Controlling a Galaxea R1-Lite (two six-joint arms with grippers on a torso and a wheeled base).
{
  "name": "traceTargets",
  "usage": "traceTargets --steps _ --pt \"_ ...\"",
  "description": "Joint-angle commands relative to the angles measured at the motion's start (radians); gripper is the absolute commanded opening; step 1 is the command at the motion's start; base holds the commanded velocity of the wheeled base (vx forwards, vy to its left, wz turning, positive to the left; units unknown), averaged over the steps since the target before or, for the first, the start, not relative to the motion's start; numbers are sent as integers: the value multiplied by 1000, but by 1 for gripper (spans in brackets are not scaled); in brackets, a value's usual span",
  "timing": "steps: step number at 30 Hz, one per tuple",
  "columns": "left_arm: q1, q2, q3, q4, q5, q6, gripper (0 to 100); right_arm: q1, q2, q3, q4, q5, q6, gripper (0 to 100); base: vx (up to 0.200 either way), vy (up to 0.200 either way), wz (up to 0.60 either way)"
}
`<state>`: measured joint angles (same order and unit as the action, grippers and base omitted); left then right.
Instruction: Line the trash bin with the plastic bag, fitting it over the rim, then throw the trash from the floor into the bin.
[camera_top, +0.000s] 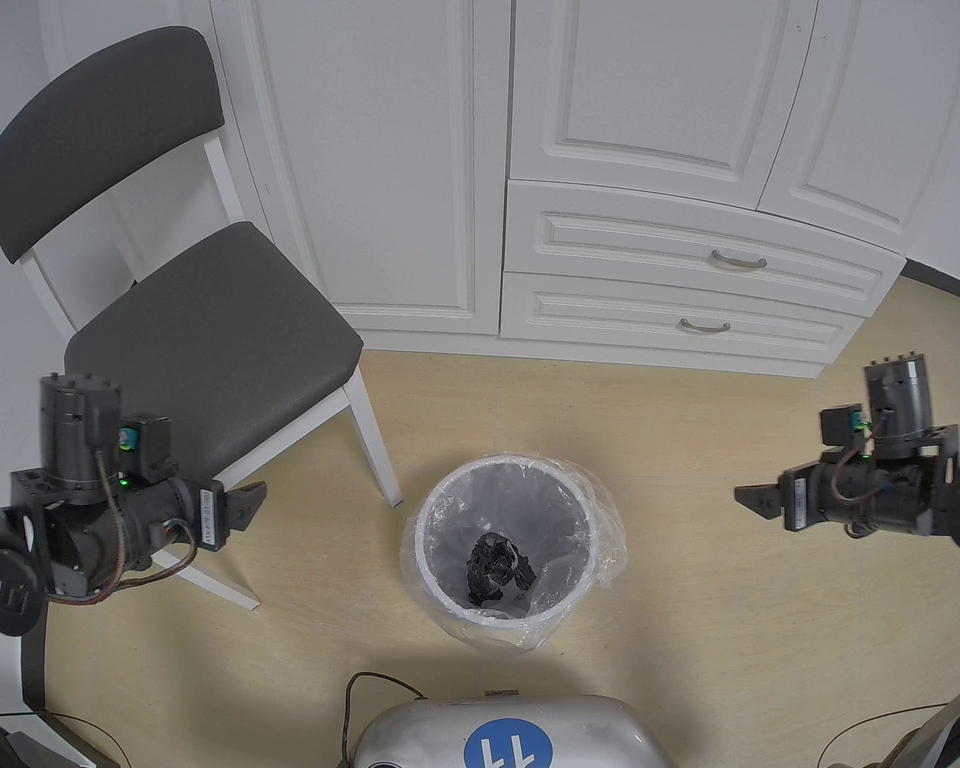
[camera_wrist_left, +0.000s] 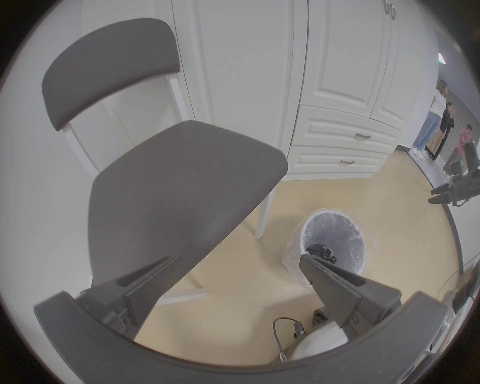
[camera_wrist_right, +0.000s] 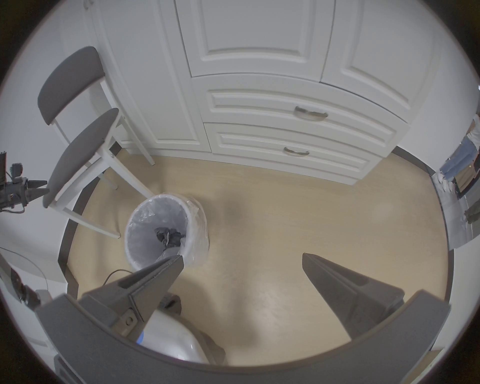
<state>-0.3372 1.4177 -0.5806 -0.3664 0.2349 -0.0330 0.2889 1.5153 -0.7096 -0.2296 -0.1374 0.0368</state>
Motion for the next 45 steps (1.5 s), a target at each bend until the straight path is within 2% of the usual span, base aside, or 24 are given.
traceTargets --steps 1,4,7,11,13,14,15,20,23,26,27,33,35,37,41,45 --pt "-9 -499 61 294 3 -4 100 -27 -627 185 315 -4 -14 100 0 0 0" --pt "18 -617 47 406 3 -4 100 -43 -793 206 389 -14 -14 100 0 0 0" --pt "58 -689 31 463 1 -4 100 -60 -903 206 454 -24 -12 100 0 0 0" --pt "136 -827 16 554 1 -2 100 -157 -1095 213 541 -19 -8 100 0 0 0" --pt "179 -896 16 586 1 -2 100 -243 -1179 231 549 -8 -6 100 0 0 0" --pt "179 -896 16 586 1 -2 100 -243 -1179 231 549 -8 -6 100 0 0 0" --pt "204 -956 18 609 1 -2 100 -303 -1253 256 549 19 -6 100 0 0 0" --pt "221 -1100 12 712 3 -2 100 -383 -1419 294 578 116 -6 100 0 0 0" --pt "219 -1166 -13 793 3 -2 100 -379 -1417 289 593 136 3 100 0 0 0" --pt "219 -1211 -57 883 1 -2 100 -317 -1429 288 598 219 0 100 0 0 0" --pt "221 -1215 -64 896 1 -2 100 -290 -1431 292 598 228 0 100 0 0 0" --pt "221 -1220 -59 899 -3 -5 100 -274 -1480 363 601 260 -8 100 0 0 0" --pt "222 -1221 -53 899 -5 -5 100 -283 -1508 420 598 361 -14 100 0 0 0" --pt "224 -1221 -51 899 -5 -5 100 -286 -1515 443 592 392 -15 100 0 0 0" --pt "238 -1232 -47 900 -5 -5 100 -287 -1515 489 578 409 -18 100 0 0 0" --pt "262 -1267 -31 900 -6 -4 100 -287 -1515 562 496 398 -17 100 0 0 0"
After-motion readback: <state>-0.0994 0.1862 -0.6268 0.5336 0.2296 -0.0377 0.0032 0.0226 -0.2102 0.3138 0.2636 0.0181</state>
